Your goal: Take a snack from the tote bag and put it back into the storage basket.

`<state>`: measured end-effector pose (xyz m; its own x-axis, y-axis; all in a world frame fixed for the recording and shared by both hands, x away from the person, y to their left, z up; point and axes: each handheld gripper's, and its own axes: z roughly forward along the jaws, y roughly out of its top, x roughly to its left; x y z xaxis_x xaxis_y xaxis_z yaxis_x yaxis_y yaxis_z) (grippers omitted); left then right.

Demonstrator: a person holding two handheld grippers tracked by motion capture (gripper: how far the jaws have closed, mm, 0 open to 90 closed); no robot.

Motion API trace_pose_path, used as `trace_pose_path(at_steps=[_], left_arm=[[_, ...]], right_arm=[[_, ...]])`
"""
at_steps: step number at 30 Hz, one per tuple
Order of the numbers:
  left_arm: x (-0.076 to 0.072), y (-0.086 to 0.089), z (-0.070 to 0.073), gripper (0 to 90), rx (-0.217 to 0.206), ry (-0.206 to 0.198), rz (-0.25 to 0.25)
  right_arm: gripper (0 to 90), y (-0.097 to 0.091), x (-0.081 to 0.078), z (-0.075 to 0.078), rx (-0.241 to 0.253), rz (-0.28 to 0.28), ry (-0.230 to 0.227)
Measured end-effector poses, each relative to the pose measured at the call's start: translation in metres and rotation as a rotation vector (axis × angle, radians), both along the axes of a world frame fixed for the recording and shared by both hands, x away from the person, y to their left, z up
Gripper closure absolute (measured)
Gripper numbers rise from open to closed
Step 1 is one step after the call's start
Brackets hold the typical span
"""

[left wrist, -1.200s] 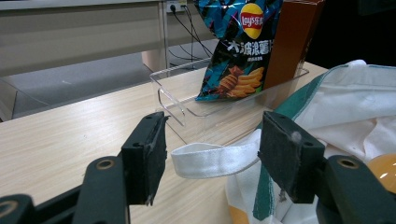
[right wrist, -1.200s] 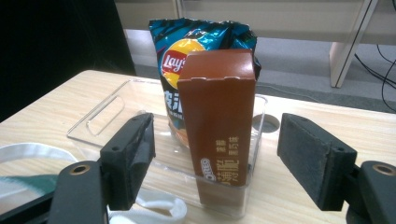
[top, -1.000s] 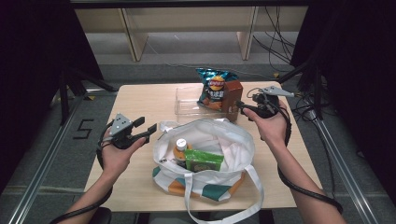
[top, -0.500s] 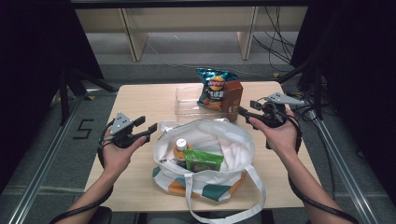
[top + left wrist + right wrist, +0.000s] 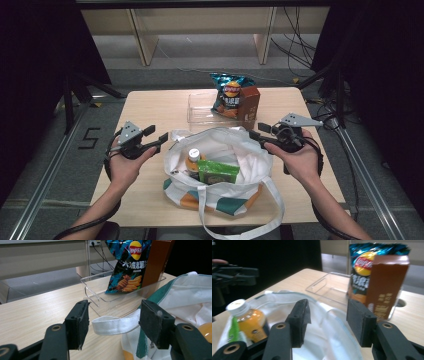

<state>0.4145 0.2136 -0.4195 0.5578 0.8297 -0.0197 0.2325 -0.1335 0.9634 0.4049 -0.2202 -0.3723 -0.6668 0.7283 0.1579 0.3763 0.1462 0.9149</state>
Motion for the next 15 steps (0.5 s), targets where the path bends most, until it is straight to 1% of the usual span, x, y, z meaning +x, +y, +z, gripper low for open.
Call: trace_pose_path(at_steps=[2,3,5,6,8,9,10,11,12,13,14,15], left_arm=[[0.0,0.0,0.0,39.8,0.003,0.0,0.0],[0.001,0.0,-0.001,39.8,0.002,0.002,0.001],[0.002,0.0,-0.001,39.8,0.001,-0.012,-0.009],[0.0,0.0,0.0,39.8,0.003,0.001,0.002],[0.0,0.0,0.0,39.8,0.001,0.0,0.002],[0.0,0.0,0.0,39.8,0.003,0.0,0.001],[0.0,0.0,0.0,39.8,0.003,0.001,0.001],[0.0,0.0,0.0,39.8,0.009,-0.001,-0.001],[0.0,-0.001,0.0,39.8,0.004,0.002,0.0],[0.0,-0.001,0.0,39.8,0.006,0.001,-0.001],[0.0,-0.001,0.0,39.8,0.006,0.002,-0.001],[0.0,-0.001,0.0,39.8,0.006,0.001,-0.002]], right_arm=[[54.0,0.001,-0.003,-0.002,0.003,0.017,0.003],[54.3,0.002,-0.003,-0.004,-0.001,0.03,-0.019],[55.1,0.005,-0.008,-0.005,-0.004,0.046,0.003],[55.6,0.006,-0.009,-0.005,-0.01,0.05,0.001],[56.3,0.009,-0.012,-0.007,-0.015,0.069,-0.003],[56.4,0.011,-0.015,-0.008,-0.007,0.074,0.012],[56.5,0.013,-0.015,-0.009,-0.018,0.089,0.005],[56.7,0.014,-0.017,-0.01,-0.016,0.098,0.014],[56.7,0.016,-0.019,-0.011,-0.015,0.106,0.019],[56.7,0.017,-0.02,-0.011,-0.017,0.123,0.018],[56.8,0.019,-0.022,-0.012,-0.01,0.124,0.033],[56.8,0.02,-0.024,-0.013,-0.013,0.134,0.027]])
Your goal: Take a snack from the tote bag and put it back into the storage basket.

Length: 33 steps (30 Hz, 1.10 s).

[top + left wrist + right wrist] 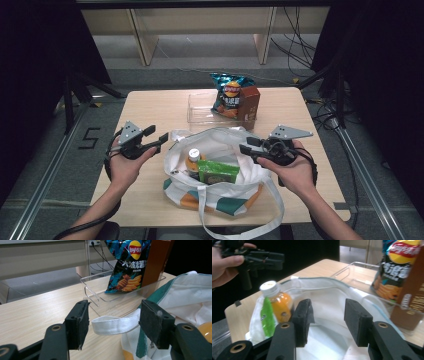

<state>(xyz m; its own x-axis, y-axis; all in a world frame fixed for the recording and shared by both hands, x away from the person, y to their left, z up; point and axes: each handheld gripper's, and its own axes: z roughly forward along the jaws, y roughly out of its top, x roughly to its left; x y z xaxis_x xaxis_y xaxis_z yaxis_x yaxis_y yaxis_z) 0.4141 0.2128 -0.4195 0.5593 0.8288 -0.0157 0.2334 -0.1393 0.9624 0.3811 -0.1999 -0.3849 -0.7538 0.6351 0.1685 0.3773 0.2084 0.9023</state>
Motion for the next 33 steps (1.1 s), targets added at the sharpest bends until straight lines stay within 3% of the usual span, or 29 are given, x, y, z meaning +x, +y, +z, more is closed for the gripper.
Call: trace_pose_path(at_steps=[1,2,6,7,8,9,10,13,15,16,17,23,25,27,31,32,33], left_arm=[[0.0,0.0,0.0,39.8,0.001,0.0,-0.001],[0.0,0.0,0.0,39.8,0.007,-0.004,-0.004],[0.0,0.0,0.001,39.8,0.0,-0.006,-0.003],[0.0,0.0,0.001,39.8,0.002,-0.007,-0.004],[0.0,0.0,0.001,39.8,0.002,-0.006,-0.004],[0.0,0.0,0.001,39.8,0.002,-0.006,-0.004],[0.0,0.0,0.001,39.8,0.003,-0.006,-0.004],[0.0,0.0,0.001,39.8,0.006,-0.009,-0.007],[-0.001,0.0,0.002,39.8,0.003,-0.008,-0.006],[-0.001,0.0,0.002,39.8,0.002,-0.009,-0.006],[0.001,0.0,0.001,39.8,-0.002,-0.022,-0.017],[0.001,0.0,0.002,39.8,-0.006,-0.022,-0.015],[0.0,0.0,0.002,39.8,0.001,-0.009,-0.006],[0.0,0.0,0.002,39.8,0.001,-0.009,-0.005],[0.001,-0.001,0.002,39.9,-0.005,-0.021,-0.015],[0.001,-0.001,0.002,39.9,-0.005,-0.02,-0.015],[0.0,-0.001,0.002,39.9,-0.001,-0.019,-0.012]], right_arm=[[56.8,0.001,-0.002,0.0,-0.004,0.001,0.015],[56.9,0.002,-0.001,-0.001,-0.012,0.016,-0.008],[56.8,0.008,-0.006,-0.003,-0.005,0.04,0.026],[56.8,0.009,-0.005,-0.004,-0.011,0.068,0.0],[56.8,0.01,-0.006,-0.004,-0.015,0.066,-0.004],[56.7,0.012,-0.009,-0.005,0.002,0.043,0.027],[56.7,0.012,-0.008,-0.005,-0.009,0.075,0.029],[56.5,0.017,-0.012,-0.006,-0.005,0.079,0.05],[56.4,0.018,-0.013,-0.006,-0.017,0.08,0.054],[56.3,0.019,-0.011,-0.008,-0.014,0.093,0.031],[56.2,0.02,-0.013,-0.007,-0.021,0.093,0.054],[55.4,0.025,-0.014,-0.011,-0.016,0.107,0.053],[55.1,0.025,-0.012,-0.011,-0.025,0.142,0.044],[55.1,0.026,-0.015,-0.01,-0.029,0.132,0.071],[55.1,0.028,-0.016,-0.012,-0.033,0.147,0.082],[55.1,0.028,-0.014,-0.013,-0.037,0.152,0.048],[55.2,0.028,-0.016,-0.012,-0.036,0.149,0.079]])
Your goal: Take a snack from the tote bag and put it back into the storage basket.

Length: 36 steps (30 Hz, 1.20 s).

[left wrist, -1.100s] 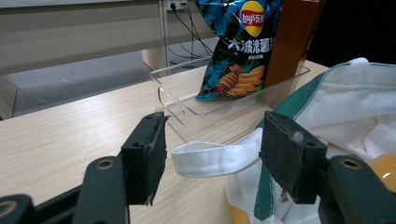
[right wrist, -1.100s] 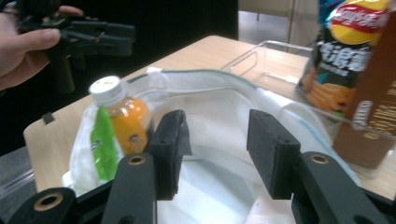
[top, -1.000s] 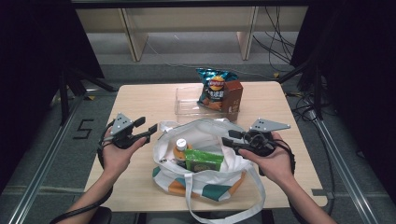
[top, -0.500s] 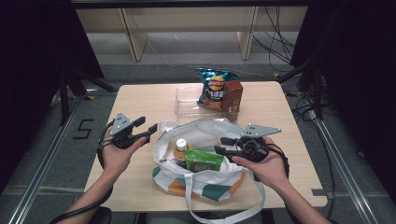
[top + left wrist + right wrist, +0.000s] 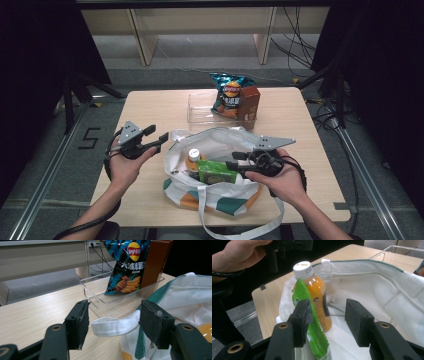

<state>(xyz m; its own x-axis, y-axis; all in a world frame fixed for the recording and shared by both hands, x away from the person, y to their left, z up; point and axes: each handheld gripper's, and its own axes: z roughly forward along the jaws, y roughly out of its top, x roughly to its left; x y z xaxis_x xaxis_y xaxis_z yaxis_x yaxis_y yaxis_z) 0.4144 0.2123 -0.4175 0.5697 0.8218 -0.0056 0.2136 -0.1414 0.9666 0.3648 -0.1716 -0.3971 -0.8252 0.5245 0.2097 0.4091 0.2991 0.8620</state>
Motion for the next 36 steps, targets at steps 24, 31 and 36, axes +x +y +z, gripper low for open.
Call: trace_pose_path(at_steps=[24,31,36], left_arm=[[0.0,-0.001,0.0,39.9,-0.002,0.011,0.004],[0.0,-0.001,0.0,40.0,0.001,0.011,0.002],[0.0,-0.001,-0.001,40.1,0.001,0.011,0.003]], right_arm=[[65.6,0.006,0.003,-0.013,-0.053,0.055,0.038],[80.3,0.005,0.002,-0.013,-0.057,0.063,0.03],[90.0,0.005,0.0,-0.011,-0.083,0.076,0.005]])
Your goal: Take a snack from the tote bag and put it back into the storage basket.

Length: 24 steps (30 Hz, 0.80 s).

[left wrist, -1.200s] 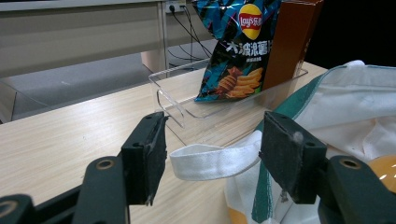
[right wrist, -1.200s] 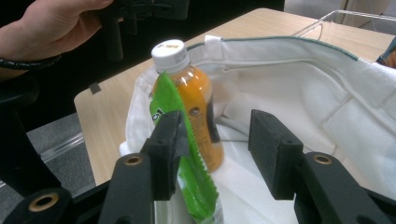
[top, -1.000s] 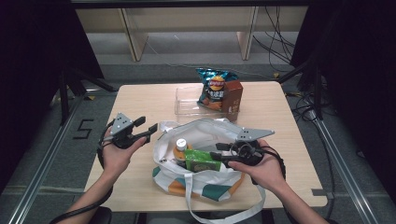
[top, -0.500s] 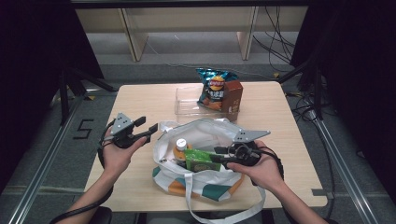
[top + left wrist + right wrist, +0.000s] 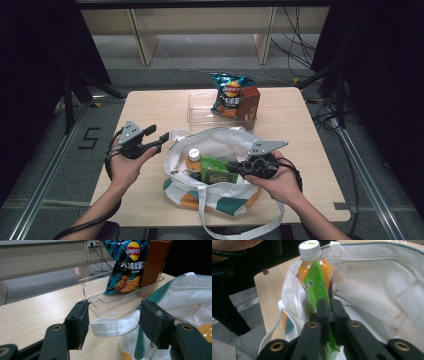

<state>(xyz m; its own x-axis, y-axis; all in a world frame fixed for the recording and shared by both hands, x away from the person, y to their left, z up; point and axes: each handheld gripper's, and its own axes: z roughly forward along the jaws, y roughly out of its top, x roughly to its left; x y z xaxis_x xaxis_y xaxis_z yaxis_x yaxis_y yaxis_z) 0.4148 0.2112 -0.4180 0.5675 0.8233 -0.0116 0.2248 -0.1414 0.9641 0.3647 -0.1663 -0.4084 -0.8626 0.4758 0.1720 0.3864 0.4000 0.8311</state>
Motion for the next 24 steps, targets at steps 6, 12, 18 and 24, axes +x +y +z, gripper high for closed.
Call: trace_pose_path(at_steps=[6,12,18,24], left_arm=[[0.0,0.0,0.0,40.0,-0.001,0.0,0.0],[0.0,0.0,0.0,40.0,-0.003,-0.001,0.002],[0.0,0.001,0.001,40.0,-0.002,-0.003,0.004],[0.0,0.001,0.001,40.0,-0.006,0.0,0.009]], right_arm=[[90.0,0.0,-0.002,0.003,-0.009,0.022,-0.043],[90.0,0.0,-0.004,0.009,0.013,0.016,-0.062],[90.0,-0.005,-0.003,0.017,0.029,0.004,-0.07],[90.0,-0.006,-0.003,0.025,0.037,0.01,-0.094]])
